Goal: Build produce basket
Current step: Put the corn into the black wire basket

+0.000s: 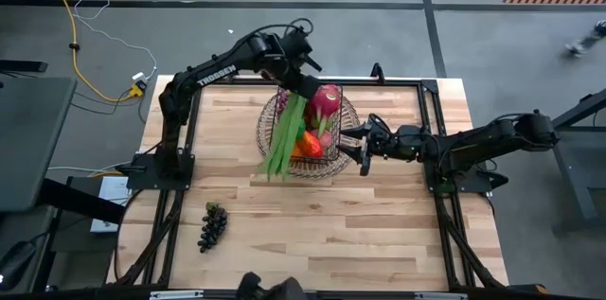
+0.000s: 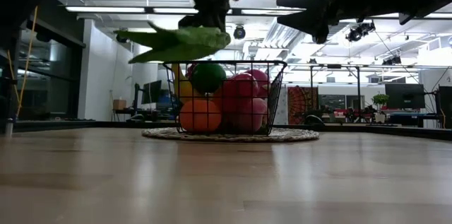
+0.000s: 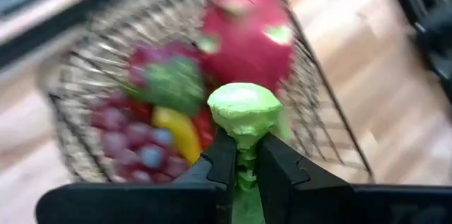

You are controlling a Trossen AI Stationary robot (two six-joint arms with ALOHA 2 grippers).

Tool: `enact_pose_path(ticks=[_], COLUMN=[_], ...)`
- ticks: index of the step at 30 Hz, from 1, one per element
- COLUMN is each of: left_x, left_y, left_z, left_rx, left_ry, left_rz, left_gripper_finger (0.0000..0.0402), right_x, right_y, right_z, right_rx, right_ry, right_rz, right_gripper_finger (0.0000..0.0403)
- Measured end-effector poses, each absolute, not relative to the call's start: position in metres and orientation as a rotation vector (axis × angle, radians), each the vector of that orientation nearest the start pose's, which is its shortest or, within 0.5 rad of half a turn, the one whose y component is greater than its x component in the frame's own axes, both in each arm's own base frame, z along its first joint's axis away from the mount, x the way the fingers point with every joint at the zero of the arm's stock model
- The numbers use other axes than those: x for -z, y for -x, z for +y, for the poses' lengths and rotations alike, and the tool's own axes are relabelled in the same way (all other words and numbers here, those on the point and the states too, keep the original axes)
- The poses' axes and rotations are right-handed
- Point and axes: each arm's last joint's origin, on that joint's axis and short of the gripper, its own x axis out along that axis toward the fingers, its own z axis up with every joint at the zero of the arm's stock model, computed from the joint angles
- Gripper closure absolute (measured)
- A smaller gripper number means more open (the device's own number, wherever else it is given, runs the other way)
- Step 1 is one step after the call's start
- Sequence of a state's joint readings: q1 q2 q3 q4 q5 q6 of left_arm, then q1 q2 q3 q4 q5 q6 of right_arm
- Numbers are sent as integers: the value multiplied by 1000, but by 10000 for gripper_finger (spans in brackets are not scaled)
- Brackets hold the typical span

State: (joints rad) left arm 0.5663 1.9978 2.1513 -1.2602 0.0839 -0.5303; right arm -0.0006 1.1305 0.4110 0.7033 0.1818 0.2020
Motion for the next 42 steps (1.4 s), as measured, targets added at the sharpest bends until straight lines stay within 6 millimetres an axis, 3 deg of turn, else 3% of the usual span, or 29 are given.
enact_pose_path(ticks=[10,20,42], left_x=[-338,-319,-321], left_y=[-324,-321,-329], left_z=[248,253,249], left_rx=[-869,-889,-831], left_ry=[858,872,791], left_rz=[946,995,979], left_gripper_finger=[375,359,216], right_x=[-224,-224,-224], right_y=[-227,-227,-227], right_z=[-5,-5,-5], right_rx=[184,184,184], right_ry=[-199,-199,-195], right_rz=[3,2,2], right_gripper_finger=[174,174,174])
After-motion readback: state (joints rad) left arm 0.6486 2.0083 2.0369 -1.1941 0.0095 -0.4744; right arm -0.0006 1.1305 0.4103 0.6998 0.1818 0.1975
